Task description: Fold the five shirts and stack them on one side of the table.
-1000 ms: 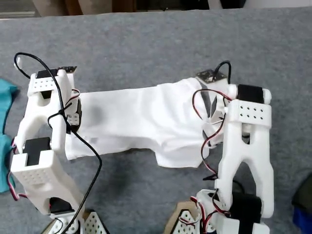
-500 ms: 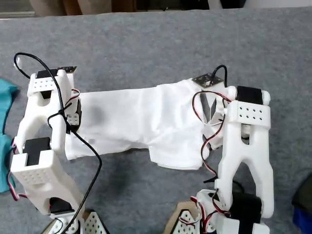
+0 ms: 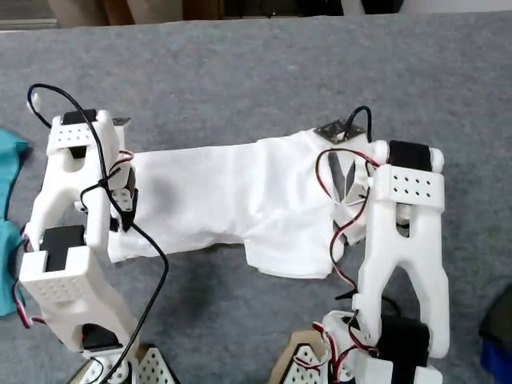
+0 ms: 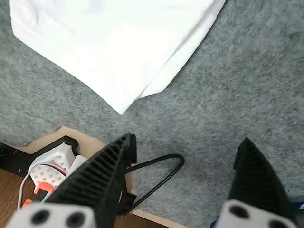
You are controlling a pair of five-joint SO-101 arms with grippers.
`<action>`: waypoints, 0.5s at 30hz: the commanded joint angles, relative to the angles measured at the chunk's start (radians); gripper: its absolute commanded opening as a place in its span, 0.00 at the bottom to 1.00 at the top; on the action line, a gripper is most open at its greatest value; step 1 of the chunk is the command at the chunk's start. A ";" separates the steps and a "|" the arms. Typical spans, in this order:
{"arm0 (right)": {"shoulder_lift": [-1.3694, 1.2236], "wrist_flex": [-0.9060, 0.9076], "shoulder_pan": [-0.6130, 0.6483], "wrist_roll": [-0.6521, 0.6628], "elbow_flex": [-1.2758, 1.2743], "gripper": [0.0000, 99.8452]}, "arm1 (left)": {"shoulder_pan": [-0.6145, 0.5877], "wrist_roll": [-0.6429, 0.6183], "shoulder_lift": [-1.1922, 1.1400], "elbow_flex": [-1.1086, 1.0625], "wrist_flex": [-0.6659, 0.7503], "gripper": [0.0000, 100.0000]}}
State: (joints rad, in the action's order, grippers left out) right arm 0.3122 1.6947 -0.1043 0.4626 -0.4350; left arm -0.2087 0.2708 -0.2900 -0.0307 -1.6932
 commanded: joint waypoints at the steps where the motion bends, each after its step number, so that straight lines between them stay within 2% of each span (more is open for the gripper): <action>1: 0.045 0.008 -0.012 0.014 0.045 0.33 | 0.005 -0.005 0.062 0.083 -0.064 0.21; 5: 0.044 0.008 -0.002 0.048 0.082 0.33 | -0.031 -0.005 0.062 0.114 -0.066 0.27; 10: 0.038 -0.017 0.058 0.044 0.145 0.33 | -0.078 -0.005 0.062 0.222 -0.066 0.28; 12: 0.036 -0.063 0.087 -0.002 0.160 0.33 | -0.087 -0.031 0.062 0.307 -0.066 0.27; 15: 0.035 -0.178 0.133 -0.074 0.174 0.29 | -0.077 -0.130 0.050 0.439 -0.063 0.21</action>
State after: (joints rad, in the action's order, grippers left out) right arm 0.3122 1.6134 -0.0230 0.4427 -0.3153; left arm -0.2854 0.2171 -0.2900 0.2578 -1.7423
